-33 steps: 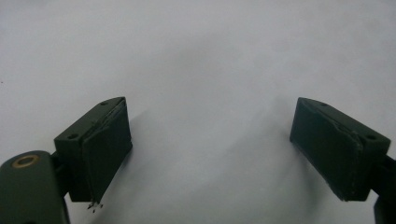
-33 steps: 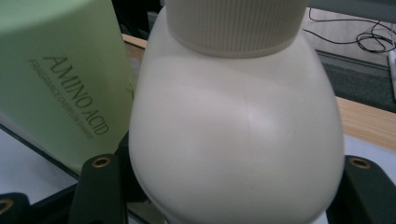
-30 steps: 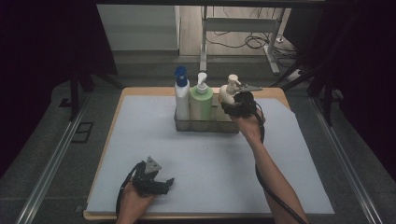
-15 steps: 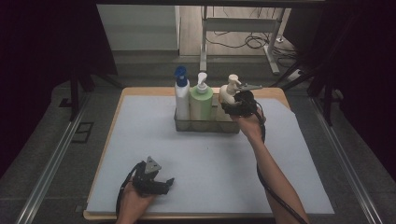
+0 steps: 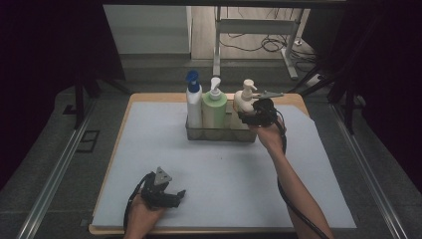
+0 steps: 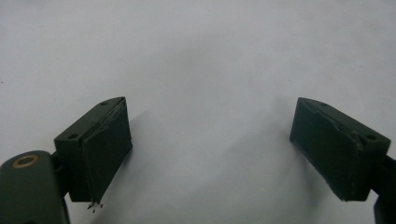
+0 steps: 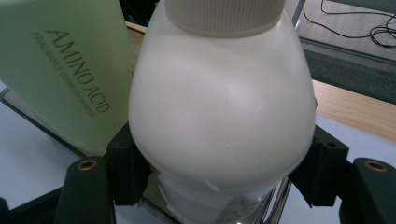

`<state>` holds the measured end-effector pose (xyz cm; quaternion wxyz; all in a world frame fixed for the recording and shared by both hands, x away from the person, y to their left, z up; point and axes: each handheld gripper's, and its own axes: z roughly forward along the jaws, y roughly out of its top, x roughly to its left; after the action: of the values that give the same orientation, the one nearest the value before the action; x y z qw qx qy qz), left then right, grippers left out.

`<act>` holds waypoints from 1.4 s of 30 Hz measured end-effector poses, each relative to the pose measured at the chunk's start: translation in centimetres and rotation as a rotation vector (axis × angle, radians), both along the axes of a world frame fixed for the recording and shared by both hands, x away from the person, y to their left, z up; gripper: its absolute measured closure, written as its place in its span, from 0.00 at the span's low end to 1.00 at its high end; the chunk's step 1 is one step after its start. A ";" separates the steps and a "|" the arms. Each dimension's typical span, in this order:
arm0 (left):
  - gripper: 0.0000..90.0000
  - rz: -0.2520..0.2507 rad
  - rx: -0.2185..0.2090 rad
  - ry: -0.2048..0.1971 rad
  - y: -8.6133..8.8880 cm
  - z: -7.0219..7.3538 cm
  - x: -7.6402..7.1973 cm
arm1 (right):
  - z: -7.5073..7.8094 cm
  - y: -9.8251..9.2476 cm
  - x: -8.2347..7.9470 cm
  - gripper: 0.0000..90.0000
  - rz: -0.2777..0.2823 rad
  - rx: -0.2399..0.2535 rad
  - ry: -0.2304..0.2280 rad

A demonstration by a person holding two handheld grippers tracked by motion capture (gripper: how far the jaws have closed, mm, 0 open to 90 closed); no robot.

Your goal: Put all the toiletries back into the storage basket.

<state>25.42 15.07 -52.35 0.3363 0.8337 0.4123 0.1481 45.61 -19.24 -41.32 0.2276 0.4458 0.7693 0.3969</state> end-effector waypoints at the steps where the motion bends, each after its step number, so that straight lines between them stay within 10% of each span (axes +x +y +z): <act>1: 0.14 0.000 0.000 0.000 0.0 0.0 0.0 | 0.0 -0.1 -0.1 0.35 0.000 0.001 -0.002; 21: 0.14 0.001 0.001 0.000 0.0 0.0 0.0 | -0.3 -2.2 -2.6 0.49 0.048 -0.002 0.019; 42: 0.14 0.001 0.001 0.000 0.0 0.0 0.0 | -1.2 -4.5 -2.3 0.99 -0.012 0.001 0.030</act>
<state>25.41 15.06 -52.34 0.3357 0.8337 0.4125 0.1486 43.26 -23.75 -42.56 0.2183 0.4566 0.7698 0.3890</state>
